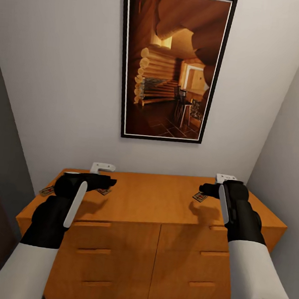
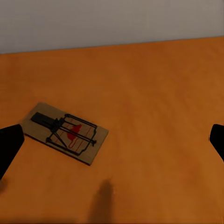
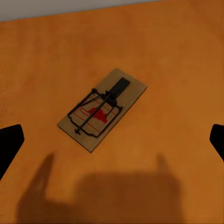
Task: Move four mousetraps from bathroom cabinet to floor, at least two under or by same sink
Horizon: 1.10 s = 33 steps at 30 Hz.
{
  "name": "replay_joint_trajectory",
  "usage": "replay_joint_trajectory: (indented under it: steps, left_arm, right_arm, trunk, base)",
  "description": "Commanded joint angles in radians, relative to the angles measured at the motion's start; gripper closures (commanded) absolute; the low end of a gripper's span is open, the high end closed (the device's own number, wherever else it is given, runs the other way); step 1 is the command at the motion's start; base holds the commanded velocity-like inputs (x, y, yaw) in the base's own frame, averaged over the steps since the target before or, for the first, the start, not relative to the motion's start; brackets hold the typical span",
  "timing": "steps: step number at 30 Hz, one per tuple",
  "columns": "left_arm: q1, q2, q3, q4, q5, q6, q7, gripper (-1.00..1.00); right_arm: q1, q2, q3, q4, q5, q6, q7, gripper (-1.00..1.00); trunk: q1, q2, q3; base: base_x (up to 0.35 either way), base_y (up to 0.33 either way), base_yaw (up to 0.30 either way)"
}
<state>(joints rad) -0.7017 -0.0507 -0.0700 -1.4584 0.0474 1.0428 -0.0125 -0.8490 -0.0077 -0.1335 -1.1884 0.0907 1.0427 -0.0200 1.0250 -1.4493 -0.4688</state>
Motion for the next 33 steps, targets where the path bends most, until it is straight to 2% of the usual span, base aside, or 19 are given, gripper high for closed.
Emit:
replay_joint_trajectory:
  steps: [1,7,11,12,19,20,24,33]
  left_arm:
    - [-0.001,0.004,0.001,-0.001,0.004,0.004,0.002,-1.00]
    - [-0.001,0.034,0.013,-0.001,0.002,0.004,0.010,-1.00]
    - [-0.001,0.047,0.054,-0.002,0.002,0.004,0.035,-1.00]
    - [-0.001,0.047,0.054,-0.002,0.002,0.004,0.035,-1.00]
    - [-0.001,0.052,0.183,-0.003,0.002,0.004,0.111,-1.00]
    - [-0.001,0.052,0.183,-0.003,0.002,0.004,0.111,-1.00]
    - [-0.001,0.053,0.228,-0.006,0.000,0.004,0.146,-1.00]
    - [-0.001,0.056,0.254,-0.009,-0.002,0.004,0.168,-1.00]
  right_arm:
    - [-0.001,0.001,0.000,0.000,0.007,0.005,0.003,-1.00]
    - [-0.001,0.002,0.000,0.004,0.006,0.005,0.002,-1.00]
    - [-0.001,0.003,0.000,0.010,0.005,0.005,0.001,-1.00]
    - [-0.001,0.003,0.000,0.010,0.005,0.005,0.001,-1.00]
    - [-0.001,0.003,0.000,0.015,0.005,0.005,0.001,-1.00]
    - [-0.001,0.003,0.000,0.015,0.005,0.005,0.001,-1.00]
    - [-0.001,0.004,0.000,0.016,0.004,0.005,0.001,-1.00]
    - [-0.001,0.005,0.000,0.018,0.004,0.005,0.001,-1.00]
  trunk:
    - [0.000,-0.001,-0.001]
    - [0.000,-0.001,-0.001]
    - [0.000,-0.001,-0.001]
    - [0.000,-0.001,-0.001]
    - [0.000,-0.001,-0.001]
    - [0.000,-0.001,-0.001]
    - [0.000,-0.001,-0.001]
    - [0.000,-0.001,-0.001]
  base:
    - [-0.002,0.000,0.000]
    - [-0.001,0.000,0.000]
    - [0.000,0.000,0.000]
    - [0.000,0.000,0.000]
    - [0.000,0.000,0.000]
    - [0.000,0.000,0.000]
    - [0.000,0.000,0.000]
    - [0.000,0.000,0.000]
